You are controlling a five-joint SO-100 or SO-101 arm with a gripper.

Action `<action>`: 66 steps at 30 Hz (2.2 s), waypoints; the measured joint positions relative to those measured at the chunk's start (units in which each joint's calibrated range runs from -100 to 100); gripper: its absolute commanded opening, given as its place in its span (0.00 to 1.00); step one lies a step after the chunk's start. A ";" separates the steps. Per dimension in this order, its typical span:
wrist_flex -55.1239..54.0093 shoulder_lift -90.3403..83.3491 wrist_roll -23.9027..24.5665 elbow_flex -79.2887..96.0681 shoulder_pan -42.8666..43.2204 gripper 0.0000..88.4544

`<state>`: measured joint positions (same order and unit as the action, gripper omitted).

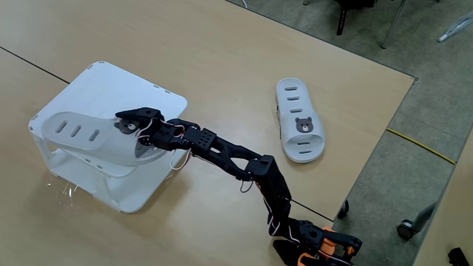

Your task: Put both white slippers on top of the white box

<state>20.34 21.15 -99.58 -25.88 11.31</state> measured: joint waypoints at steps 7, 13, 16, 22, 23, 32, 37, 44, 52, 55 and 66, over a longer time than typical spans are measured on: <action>1.72 -0.25 0.00 0.00 0.22 0.30; 1.72 -0.33 0.00 0.00 1.87 0.30; 1.72 -0.33 0.00 0.00 2.02 0.30; 1.72 -0.33 0.00 -0.36 2.10 0.30; 1.72 -0.33 0.00 -0.81 2.10 0.30; 1.72 -4.70 0.00 -1.17 2.47 0.30; 1.72 -12.62 0.00 9.25 2.47 0.30; 1.72 -26.47 0.00 26.06 2.10 0.30; 1.72 -31.01 0.00 30.10 2.17 0.30; 1.72 -30.60 0.00 29.74 2.17 0.30; 1.72 -3.63 0.00 -4.85 2.17 0.30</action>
<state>22.06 17.53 -99.58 -30.73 13.48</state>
